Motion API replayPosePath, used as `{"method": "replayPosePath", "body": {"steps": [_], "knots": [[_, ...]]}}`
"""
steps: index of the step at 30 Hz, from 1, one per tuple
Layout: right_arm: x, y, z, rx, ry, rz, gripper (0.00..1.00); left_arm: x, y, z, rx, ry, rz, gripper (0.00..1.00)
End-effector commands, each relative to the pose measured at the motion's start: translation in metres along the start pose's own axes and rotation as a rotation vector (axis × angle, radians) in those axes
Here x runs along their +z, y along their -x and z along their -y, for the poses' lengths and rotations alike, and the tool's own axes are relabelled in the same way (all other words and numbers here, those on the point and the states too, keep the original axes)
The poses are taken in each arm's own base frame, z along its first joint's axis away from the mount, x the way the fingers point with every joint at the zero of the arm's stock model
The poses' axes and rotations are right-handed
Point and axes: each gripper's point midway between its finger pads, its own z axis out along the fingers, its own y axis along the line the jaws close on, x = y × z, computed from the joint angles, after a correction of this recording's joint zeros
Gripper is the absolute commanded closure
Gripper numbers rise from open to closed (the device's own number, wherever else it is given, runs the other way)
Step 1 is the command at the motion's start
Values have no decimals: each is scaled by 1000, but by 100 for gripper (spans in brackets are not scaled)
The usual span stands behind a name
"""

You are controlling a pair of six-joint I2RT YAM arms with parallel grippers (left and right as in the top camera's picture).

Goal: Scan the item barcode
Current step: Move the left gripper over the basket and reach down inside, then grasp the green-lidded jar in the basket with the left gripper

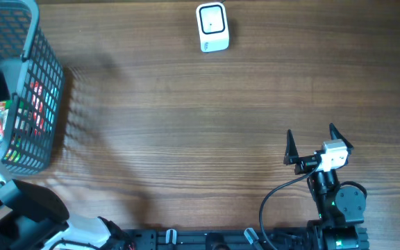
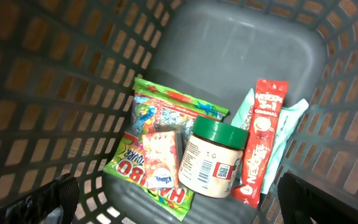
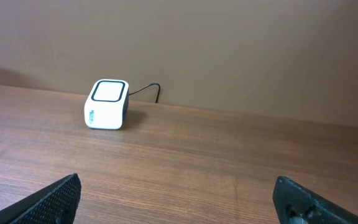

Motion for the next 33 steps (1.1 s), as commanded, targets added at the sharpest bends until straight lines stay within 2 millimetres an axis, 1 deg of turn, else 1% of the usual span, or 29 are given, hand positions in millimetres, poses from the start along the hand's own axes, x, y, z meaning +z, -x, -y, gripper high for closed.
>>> {"method": "replayPosePath", "body": {"steps": [1,5,9,11,12,15,18,23,25,29,33], "knots": [[0,1,3,-1,-16,5,0,18,-11,-9,27,-50,-33,0],[0,1,3,-2,-16,5,0,38,-22,-5,-25,-183,-40,0],[0,1,3,-2,-16,5,0,58,-36,-1,-61,-259,-78,0],[0,1,3,-1,-16,5,0,68,-41,6,-59,-310,-94,0],[0,1,3,-1,-16,5,0,72,-45,14,-31,-353,-102,0],[0,1,3,-1,-16,5,0,81,-48,27,-3,-422,-107,0],[0,1,3,-1,-16,5,0,89,-50,35,10,-451,-118,0],[0,1,3,-1,-16,5,0,103,-60,47,13,-485,-171,0],[0,1,3,-1,-16,5,0,107,-66,50,13,-488,-192,0],[0,1,3,-2,-16,5,0,116,-77,47,20,-455,-228,0],[0,1,3,-1,-16,5,0,124,-85,52,19,-461,-237,0]]}}
